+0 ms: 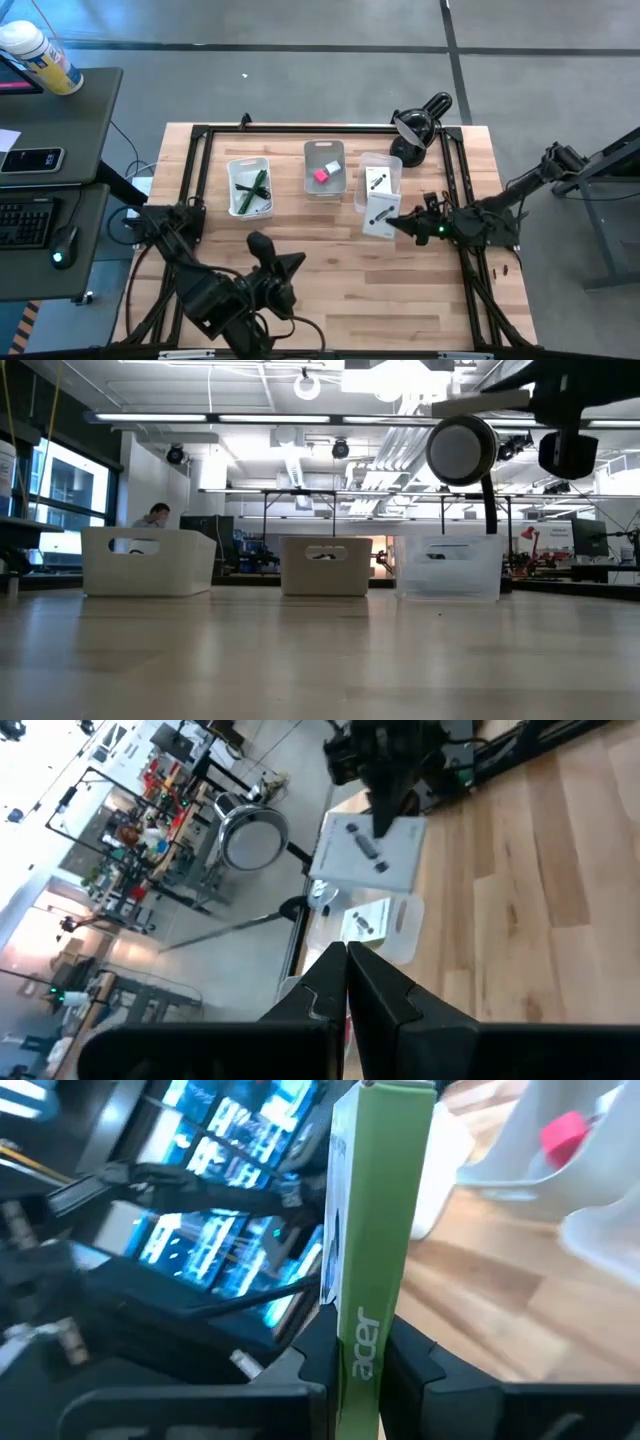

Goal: Pick and place items into bin
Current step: Put the card reader box into the transparent bin

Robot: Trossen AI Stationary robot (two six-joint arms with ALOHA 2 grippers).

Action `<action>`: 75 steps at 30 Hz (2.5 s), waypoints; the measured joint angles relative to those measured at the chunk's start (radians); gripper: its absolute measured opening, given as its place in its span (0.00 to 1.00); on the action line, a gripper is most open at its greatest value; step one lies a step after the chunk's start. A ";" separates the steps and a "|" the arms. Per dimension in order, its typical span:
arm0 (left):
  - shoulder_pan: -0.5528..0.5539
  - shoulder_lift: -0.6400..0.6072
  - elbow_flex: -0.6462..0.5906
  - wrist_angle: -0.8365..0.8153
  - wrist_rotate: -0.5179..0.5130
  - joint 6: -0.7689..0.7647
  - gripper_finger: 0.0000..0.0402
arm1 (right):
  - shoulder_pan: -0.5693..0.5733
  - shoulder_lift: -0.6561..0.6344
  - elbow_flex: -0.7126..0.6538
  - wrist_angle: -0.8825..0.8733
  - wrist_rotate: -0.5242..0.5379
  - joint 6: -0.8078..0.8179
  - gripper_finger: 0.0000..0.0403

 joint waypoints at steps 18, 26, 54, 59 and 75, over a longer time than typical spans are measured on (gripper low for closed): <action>-0.013 0.001 0.000 0.000 0.001 -0.055 0.01 | -0.391 -0.036 0.000 -0.245 -0.205 0.030 0.12; -0.011 0.018 -0.002 0.000 0.023 -0.053 0.01 | -0.556 -0.035 0.000 -0.281 -0.324 0.002 0.09; -0.011 0.016 -0.121 0.013 0.000 -0.190 0.01 | -0.837 0.150 0.000 -0.193 -0.521 -0.072 0.10; -0.011 0.016 -0.121 0.014 0.000 -0.190 0.01 | -0.865 0.227 0.000 -0.180 -0.576 -0.071 0.12; -0.011 0.016 -0.121 0.010 0.004 -0.190 0.01 | -0.890 0.269 0.000 -0.122 -0.588 -0.090 0.17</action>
